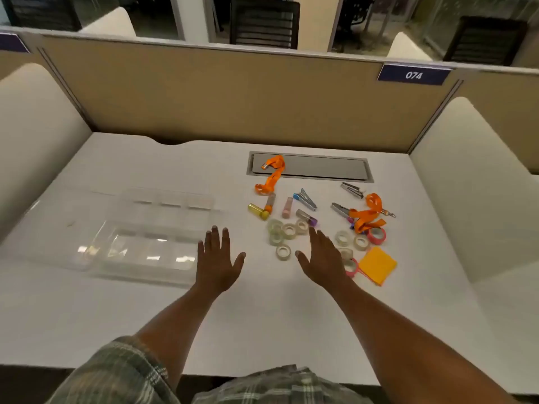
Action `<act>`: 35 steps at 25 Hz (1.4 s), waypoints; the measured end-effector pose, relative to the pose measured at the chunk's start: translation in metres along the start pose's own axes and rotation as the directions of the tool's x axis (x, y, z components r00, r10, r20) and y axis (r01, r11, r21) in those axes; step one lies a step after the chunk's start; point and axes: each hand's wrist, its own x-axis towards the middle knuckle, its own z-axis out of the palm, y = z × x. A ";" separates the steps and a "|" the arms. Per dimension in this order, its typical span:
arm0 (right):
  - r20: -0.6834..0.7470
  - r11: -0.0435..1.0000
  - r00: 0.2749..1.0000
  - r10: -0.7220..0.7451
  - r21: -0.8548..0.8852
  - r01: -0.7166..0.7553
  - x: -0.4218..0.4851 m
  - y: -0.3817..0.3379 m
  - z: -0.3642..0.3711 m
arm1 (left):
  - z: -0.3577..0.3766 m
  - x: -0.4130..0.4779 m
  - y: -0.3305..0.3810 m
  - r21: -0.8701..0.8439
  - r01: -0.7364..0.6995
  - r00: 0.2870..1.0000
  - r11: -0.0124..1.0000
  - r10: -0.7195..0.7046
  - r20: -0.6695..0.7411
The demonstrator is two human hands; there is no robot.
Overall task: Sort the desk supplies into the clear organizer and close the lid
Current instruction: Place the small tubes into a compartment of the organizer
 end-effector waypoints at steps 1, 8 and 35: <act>0.043 1.000 0.999 0.023 0.015 -0.024 -0.005 0.001 0.006 | 0.004 -0.003 -0.004 -0.023 0.047 0.998 0.999 -0.046 0.047; 0.201 0.986 0.973 0.109 0.100 -0.132 -0.024 -0.004 0.040 | 0.023 -0.010 -0.025 -0.055 0.112 0.993 0.992 -0.110 0.042; -0.013 0.951 0.970 0.242 0.204 -0.234 0.066 -0.002 0.027 | 0.013 0.089 0.040 0.025 -0.150 0.988 0.988 0.150 -0.023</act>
